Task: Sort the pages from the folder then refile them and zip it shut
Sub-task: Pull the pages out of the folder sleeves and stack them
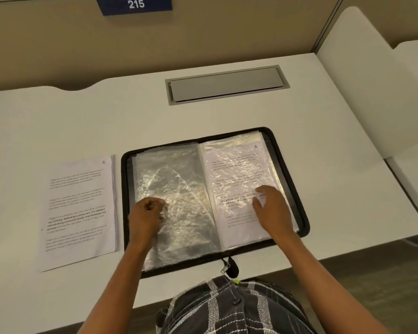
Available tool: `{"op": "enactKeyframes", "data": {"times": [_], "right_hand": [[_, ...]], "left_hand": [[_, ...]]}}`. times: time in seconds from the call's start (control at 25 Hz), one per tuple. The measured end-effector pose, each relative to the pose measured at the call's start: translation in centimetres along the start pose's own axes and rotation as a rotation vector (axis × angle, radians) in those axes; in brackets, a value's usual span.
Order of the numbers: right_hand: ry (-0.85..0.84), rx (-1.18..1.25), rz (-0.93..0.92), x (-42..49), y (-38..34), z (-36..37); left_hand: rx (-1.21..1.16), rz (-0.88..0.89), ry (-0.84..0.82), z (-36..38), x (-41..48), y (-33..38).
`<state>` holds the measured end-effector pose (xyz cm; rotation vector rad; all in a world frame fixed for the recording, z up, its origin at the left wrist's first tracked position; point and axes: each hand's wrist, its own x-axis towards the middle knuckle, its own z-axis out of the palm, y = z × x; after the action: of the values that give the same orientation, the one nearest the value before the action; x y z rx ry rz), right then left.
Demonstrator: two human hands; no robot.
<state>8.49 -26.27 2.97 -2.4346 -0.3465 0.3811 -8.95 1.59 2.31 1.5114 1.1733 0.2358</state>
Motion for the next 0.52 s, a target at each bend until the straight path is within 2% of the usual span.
{"op": "enactKeyframes", "data": {"times": [0.16, 0.36, 0.52], "right_hand": [[0.098, -0.189, 0.027, 0.8, 2.7, -0.8], [0.219, -0.152, 0.005, 1.5, 2.9, -1.0], [0.321, -0.029, 0.046, 2.7, 2.8, -1.6]], "left_hand": [[0.117, -0.009, 0.093, -2.8, 1.2, -1.4], [0.2, 0.017, 0.173, -4.2, 1.3, -1.5], [0.315, 0.122, 0.248, -3.9, 0.3, -0.6]]}}
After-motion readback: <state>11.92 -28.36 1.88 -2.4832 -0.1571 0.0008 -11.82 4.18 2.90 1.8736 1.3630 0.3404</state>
